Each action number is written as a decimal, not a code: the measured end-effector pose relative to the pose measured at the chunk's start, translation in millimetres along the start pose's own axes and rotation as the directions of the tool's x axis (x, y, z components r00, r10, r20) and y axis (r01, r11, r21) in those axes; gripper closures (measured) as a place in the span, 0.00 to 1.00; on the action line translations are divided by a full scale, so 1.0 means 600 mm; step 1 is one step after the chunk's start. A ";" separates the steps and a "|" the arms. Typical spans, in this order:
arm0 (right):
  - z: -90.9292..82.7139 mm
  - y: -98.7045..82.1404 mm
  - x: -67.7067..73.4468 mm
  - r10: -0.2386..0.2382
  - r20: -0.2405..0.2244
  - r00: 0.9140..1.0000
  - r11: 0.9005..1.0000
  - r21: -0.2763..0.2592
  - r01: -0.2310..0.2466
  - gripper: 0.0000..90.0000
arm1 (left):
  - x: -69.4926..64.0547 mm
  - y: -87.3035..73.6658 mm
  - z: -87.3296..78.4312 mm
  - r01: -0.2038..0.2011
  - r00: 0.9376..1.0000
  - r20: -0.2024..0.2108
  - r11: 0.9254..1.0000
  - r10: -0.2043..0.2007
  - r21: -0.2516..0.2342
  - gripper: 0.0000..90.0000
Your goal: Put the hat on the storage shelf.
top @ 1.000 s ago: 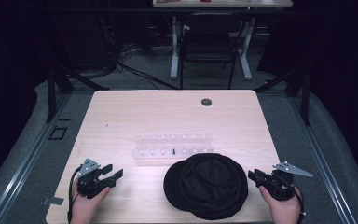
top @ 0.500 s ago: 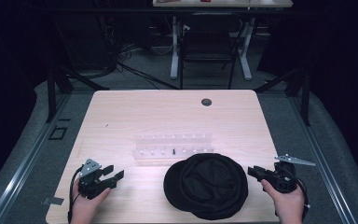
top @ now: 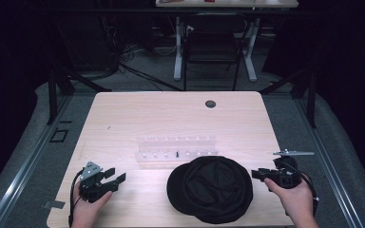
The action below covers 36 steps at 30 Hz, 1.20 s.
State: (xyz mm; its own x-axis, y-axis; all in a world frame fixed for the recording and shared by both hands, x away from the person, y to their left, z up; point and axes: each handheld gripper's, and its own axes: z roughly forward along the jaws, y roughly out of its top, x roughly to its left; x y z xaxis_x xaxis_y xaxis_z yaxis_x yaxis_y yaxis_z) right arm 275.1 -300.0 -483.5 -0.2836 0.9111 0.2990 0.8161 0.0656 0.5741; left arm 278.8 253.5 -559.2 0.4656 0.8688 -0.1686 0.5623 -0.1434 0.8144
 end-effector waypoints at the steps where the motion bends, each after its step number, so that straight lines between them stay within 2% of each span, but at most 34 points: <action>1: 0.000 0.000 0.000 0.000 0.000 1.000 1.000 0.000 0.000 0.70 | 0.000 0.000 0.000 0.000 1.000 0.000 1.000 0.000 0.000 0.51; 2: 0.001 0.004 0.004 -0.010 0.007 1.000 1.000 0.026 0.009 0.71 | 0.000 0.001 -0.001 -0.003 1.000 0.003 1.000 0.003 0.017 0.51; 6: 0.001 0.014 0.010 0.002 -0.001 1.000 0.998 0.060 -0.002 0.72 | -0.002 0.000 0.001 -0.001 1.000 0.000 1.000 0.001 0.006 0.51; 11: 0.000 0.025 0.010 0.025 -0.010 1.000 0.996 0.083 -0.024 0.74 | -0.002 0.000 0.002 -0.003 1.000 0.001 1.000 0.003 0.004 0.51; 15: 0.003 0.033 0.007 0.043 -0.001 0.999 0.993 0.108 -0.043 0.77 | -0.003 -0.001 0.002 -0.003 1.000 0.001 1.000 0.003 0.003 0.51; 22: 0.013 0.044 0.009 0.086 -0.002 0.996 0.980 0.178 -0.085 0.81 | -0.003 -0.001 0.003 -0.003 1.000 0.000 1.000 0.003 0.004 0.51; 27: 0.023 0.045 0.008 0.091 0.004 0.996 0.967 0.237 -0.090 0.82 | -0.004 -0.001 0.003 -0.004 1.000 -0.001 1.000 0.004 0.003 0.51; 31: 0.034 0.040 0.007 0.114 0.031 0.993 0.963 0.242 -0.118 0.81 | -0.003 -0.001 0.003 -0.005 1.000 0.001 1.000 0.005 0.008 0.51; 33: 0.037 0.038 0.001 0.110 0.024 0.994 0.957 0.269 -0.112 0.81 | -0.003 -0.001 0.003 -0.005 1.000 0.001 1.000 0.005 0.009 0.51; 36: 0.044 0.032 -0.003 0.127 0.030 0.991 0.949 0.286 -0.130 0.81 | -0.003 -0.001 0.004 -0.006 1.000 0.000 1.000 0.006 0.009 0.51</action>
State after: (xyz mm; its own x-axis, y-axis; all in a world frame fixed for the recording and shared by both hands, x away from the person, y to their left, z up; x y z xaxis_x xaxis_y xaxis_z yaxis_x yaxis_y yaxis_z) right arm 304.8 -289.4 -493.1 -0.1626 0.9237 0.3468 0.9556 0.0599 0.2885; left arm 279.2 250.7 -560.6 0.4692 0.8677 -0.1641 0.5655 -0.1525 0.8105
